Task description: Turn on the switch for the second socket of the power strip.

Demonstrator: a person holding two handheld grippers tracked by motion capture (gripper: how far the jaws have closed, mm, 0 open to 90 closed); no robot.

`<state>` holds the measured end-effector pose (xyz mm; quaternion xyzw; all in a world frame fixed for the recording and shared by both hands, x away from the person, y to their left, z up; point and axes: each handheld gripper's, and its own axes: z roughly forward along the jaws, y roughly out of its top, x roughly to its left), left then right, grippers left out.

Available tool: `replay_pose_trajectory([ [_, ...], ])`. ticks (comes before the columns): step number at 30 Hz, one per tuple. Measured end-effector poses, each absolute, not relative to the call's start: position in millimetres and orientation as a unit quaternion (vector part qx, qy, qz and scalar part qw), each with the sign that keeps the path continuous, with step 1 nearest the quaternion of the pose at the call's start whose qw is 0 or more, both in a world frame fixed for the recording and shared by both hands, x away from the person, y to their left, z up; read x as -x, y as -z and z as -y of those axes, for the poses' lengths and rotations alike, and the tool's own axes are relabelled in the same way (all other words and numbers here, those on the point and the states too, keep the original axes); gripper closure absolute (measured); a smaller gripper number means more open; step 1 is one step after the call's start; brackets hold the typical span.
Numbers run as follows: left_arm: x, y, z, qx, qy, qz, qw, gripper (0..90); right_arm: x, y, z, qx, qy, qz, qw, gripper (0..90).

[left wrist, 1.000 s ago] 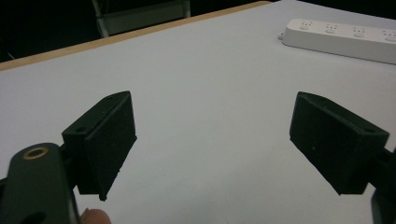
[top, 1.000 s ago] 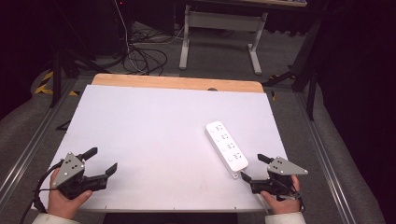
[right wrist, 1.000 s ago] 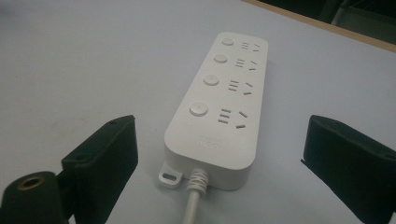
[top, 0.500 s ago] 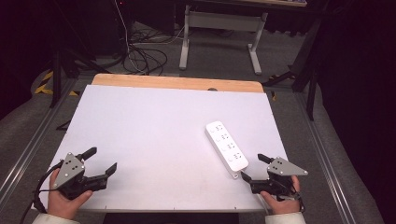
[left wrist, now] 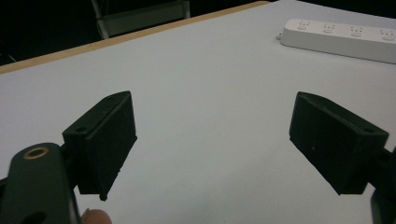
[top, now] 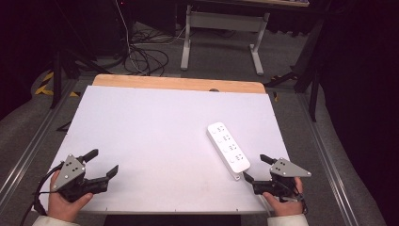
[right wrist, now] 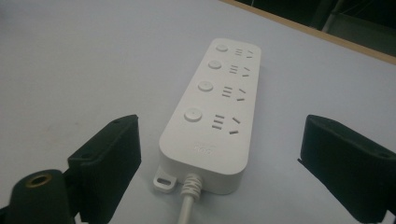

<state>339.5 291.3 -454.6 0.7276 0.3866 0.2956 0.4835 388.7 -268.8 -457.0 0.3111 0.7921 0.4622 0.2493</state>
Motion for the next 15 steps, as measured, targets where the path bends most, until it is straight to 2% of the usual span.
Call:
replay_pose_trajectory([
  [5, -339, 454, -291, -0.727, -0.295, -0.387, 0.485, 15.2, -392, 449, 268, -0.314, -0.464, -0.789, 0.252, 15.6],
  [10, -339, 454, -291, -0.728, -0.294, -0.387, 0.484, 15.2, -400, 442, 266, -0.321, -0.473, -0.789, 0.225, 20.8],
  [15, -339, 454, -291, -0.729, -0.292, -0.386, 0.484, 15.2, -406, 433, 259, -0.317, -0.47, -0.793, 0.225, 22.7],
])
